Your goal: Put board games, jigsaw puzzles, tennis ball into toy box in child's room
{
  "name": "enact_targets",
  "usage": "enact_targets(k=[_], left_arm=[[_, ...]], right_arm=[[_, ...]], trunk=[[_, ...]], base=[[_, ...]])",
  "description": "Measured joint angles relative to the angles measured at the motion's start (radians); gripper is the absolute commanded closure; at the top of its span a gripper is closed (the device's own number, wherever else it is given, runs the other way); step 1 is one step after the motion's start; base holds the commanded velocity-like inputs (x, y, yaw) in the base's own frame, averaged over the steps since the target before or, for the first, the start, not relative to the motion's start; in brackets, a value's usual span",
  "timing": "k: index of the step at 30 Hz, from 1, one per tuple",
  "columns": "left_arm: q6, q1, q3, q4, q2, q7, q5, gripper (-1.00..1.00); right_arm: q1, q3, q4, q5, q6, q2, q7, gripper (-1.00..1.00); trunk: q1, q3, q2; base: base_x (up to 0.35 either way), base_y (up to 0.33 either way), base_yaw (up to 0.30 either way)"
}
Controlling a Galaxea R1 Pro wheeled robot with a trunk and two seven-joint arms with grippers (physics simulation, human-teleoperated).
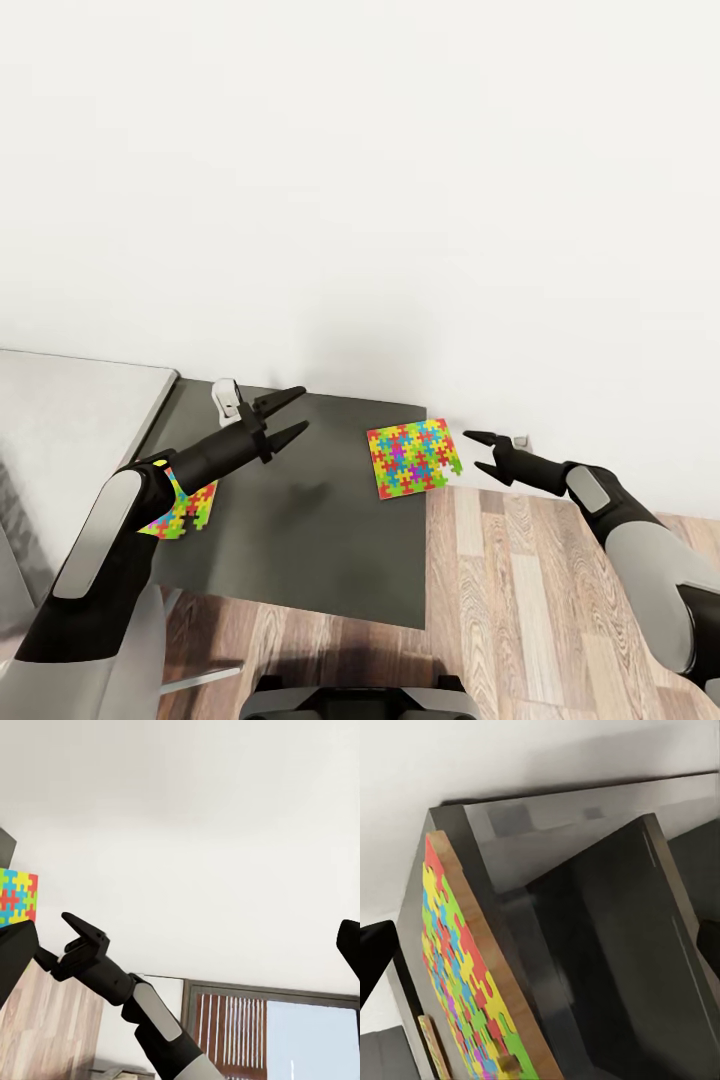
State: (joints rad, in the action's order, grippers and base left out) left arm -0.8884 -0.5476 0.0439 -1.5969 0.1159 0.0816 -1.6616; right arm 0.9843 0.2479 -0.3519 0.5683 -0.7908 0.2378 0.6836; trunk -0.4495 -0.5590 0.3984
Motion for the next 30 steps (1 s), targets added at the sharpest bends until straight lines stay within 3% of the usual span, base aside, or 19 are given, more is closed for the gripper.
enact_targets(k=[16, 30], left_arm=[[0.0, 0.0, 0.0, 0.001, 0.001, 0.0, 0.001, -1.0], [0.0, 0.0, 0.0, 0.0, 0.002, -0.001, 0.001, -1.0]], right_arm=[[-0.013, -0.003, 0.0, -0.004, 0.0, -0.003, 0.0, -1.0], [-0.014, -0.006, 0.0, -0.004, 0.0, -0.006, 0.0, -1.0]], trunk=[[0.0, 0.0, 0.0], [0.0, 0.005, 0.0]], base=[[0.0, 0.0, 0.007], [0.0, 0.0, 0.151]])
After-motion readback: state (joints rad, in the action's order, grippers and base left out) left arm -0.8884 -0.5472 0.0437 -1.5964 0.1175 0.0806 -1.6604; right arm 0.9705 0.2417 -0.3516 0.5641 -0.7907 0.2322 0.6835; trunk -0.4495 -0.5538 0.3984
